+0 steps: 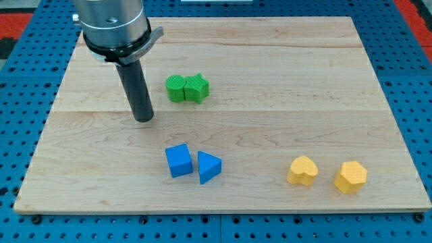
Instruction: Put the cube at the center left side of the board
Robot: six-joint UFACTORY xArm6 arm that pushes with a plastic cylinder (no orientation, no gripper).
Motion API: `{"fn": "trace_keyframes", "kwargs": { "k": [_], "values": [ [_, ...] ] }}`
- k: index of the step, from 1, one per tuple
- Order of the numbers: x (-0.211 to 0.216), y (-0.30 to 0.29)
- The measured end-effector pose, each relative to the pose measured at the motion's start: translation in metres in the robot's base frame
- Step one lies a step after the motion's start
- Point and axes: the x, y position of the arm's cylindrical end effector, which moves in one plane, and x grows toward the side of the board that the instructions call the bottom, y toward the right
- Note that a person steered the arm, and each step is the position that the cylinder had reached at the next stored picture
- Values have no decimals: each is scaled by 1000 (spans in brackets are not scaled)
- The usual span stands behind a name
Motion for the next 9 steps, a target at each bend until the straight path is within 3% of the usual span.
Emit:
{"fn": "trace_keyframes", "kwargs": {
  "k": [9],
  "values": [
    [4, 18]
  ]
}}
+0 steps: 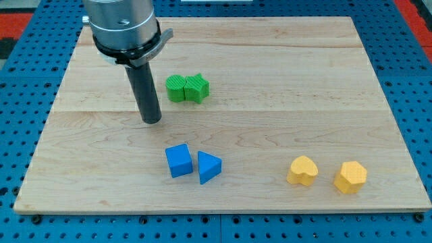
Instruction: Put the cube at the center left side of the board
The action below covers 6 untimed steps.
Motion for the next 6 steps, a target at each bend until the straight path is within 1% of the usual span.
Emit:
{"fn": "trace_keyframes", "kwargs": {
  "k": [2, 3, 4, 5, 6],
  "values": [
    [-7, 48],
    [-9, 90],
    [39, 120],
    [89, 119],
    [92, 124]
  ]
}}
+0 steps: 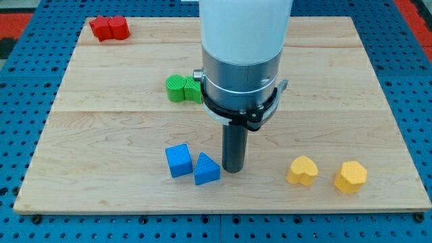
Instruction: Put the cube at the center left side of the board
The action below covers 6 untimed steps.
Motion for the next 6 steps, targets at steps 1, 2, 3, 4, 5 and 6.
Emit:
{"fn": "trace_keyframes", "kwargs": {
  "k": [1, 2, 3, 4, 5, 6],
  "values": [
    [12, -23],
    [19, -20],
    [18, -41],
    [-14, -91],
    [-62, -129],
    [-101, -177]
  ]
}}
